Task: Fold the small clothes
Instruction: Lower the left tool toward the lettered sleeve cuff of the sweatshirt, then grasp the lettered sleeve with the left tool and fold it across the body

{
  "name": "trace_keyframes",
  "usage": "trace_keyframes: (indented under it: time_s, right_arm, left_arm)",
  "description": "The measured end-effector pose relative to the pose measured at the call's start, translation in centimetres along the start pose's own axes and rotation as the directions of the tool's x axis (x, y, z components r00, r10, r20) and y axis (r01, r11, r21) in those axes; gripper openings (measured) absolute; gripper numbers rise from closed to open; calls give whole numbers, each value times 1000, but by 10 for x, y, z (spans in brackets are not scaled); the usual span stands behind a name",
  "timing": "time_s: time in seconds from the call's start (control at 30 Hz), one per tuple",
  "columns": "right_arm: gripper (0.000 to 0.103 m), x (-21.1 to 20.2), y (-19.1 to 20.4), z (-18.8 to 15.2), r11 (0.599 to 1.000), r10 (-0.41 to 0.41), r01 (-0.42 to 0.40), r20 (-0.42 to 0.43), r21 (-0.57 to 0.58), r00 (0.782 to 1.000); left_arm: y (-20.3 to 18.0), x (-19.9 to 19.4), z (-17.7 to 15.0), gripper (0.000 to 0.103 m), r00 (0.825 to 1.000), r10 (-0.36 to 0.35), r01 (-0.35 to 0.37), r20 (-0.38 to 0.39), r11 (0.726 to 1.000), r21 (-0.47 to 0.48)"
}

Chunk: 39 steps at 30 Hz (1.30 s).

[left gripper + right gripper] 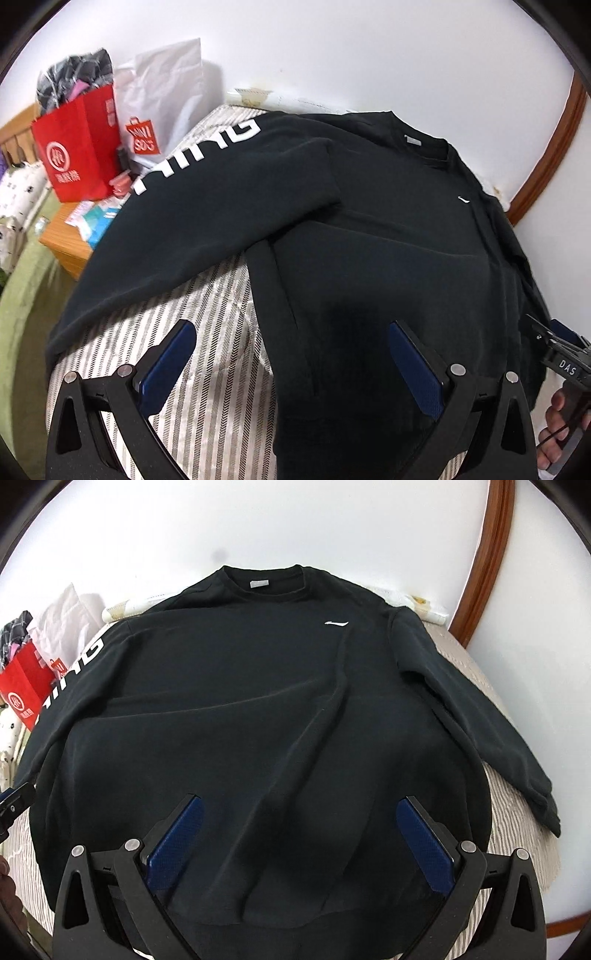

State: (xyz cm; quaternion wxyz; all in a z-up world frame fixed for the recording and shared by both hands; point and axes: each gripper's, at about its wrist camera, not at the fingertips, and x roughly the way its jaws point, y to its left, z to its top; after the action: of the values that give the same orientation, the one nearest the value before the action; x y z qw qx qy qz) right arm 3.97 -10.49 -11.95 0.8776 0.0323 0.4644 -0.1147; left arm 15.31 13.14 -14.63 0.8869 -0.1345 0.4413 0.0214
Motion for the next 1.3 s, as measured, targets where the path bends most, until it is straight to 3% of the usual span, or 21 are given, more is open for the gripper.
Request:
trace_keyframes:
  time_s: [0.23, 0.47, 0.7, 0.87, 0.97, 1.0, 1.1, 1.2, 1.3]
  right_arm:
    - [103, -14, 16, -2, 996, -67, 67, 9, -50, 998]
    - [103, -15, 22, -7, 988, -127, 127, 1, -88, 992]
    - [103, -16, 32, -13, 982, -161, 158, -19, -100, 987]
    - [103, -22, 40, -22, 972, -186, 185, 6, -147, 982]
    - [103, -25, 35, -24, 971, -184, 185, 17, -151, 983]
    - [103, -25, 30, -24, 973, -175, 176, 17, -147, 984]
    - [103, -27, 15, -22, 979, -160, 162, 22, -123, 987]
    - [103, -27, -3, -20, 983, -149, 151, 26, -107, 988]
    - [103, -24, -20, -20, 984, -147, 149, 31, -101, 989]
  left_arm:
    - [48, 3, 2, 101, 993, -109, 113, 36, 980, -163]
    - [110, 22, 0, 92, 989, -137, 146, 51, 913, -381]
    - [130, 36, 6, 85, 988, -135, 152, 70, 881, -448]
    - [141, 39, 10, 66, 993, -81, 111, 83, 874, -473]
    - [139, 41, 15, 38, 998, -18, 40, 54, 890, -454]
    - [138, 42, 17, 20, 999, -3, 20, 39, 898, -440]
    - [132, 34, 23, 12, 999, 35, -16, 40, 912, -409]
    - [117, 15, 35, 9, 992, 105, -74, 75, 938, -339]
    - [95, -4, 53, 8, 986, 118, -80, 121, 956, -283]
